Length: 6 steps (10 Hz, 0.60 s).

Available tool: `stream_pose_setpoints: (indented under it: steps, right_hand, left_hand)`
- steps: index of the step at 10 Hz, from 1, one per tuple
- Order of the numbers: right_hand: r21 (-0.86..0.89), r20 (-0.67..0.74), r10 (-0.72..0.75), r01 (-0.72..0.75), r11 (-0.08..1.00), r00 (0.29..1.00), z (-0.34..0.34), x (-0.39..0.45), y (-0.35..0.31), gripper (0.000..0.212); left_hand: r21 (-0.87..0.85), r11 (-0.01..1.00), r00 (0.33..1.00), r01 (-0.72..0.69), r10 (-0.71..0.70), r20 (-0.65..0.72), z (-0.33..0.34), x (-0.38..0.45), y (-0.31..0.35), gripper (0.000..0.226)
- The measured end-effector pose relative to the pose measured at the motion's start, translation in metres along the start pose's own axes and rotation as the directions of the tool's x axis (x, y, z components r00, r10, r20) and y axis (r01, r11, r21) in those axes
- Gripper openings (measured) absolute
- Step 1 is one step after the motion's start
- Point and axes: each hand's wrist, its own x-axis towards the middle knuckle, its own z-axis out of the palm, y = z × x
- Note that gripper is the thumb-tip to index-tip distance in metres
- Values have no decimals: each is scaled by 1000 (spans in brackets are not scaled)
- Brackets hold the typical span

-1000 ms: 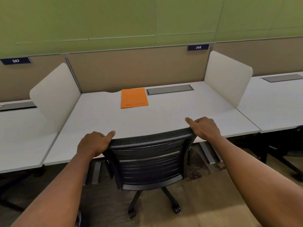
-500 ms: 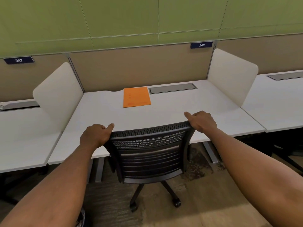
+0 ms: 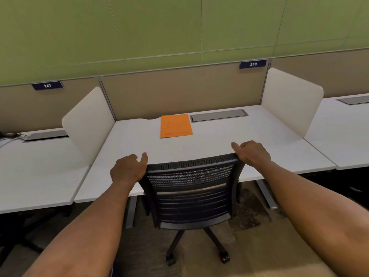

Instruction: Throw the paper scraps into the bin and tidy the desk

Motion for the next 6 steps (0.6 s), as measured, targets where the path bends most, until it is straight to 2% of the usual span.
stream_pose_setpoints:
  steps: [1, 2, 4, 5, 6]
  right_hand:
    - [-98, -58, -27, 21, 995, 998, -2, -2, -4, 65]
    - [-185, -70, -100, 86, 979, 992, -7, -2, -10, 69]
    - [-135, 44, -220, 224, 965, 975, -25, -2, -38, 69]
    - [-125, 1, -308, 306, 944, 951, -43, 2, -63, 68]
    - [-89, -79, -398, 391, 916, 914, -71, 13, -91, 66]
  left_hand:
    - [62, 998, 999, -31, 31, -6, -4, -4, 2, 72]
    - [92, 993, 996, -77, 74, 43, -10, -4, 6, 67]
    - [102, 985, 984, -140, 128, 121, -33, 6, 27, 63]
    - [103, 979, 982, -178, 169, 90, -53, 18, 42, 64]
    - [22, 975, 974, -221, 219, 60, -82, 36, 54, 63]
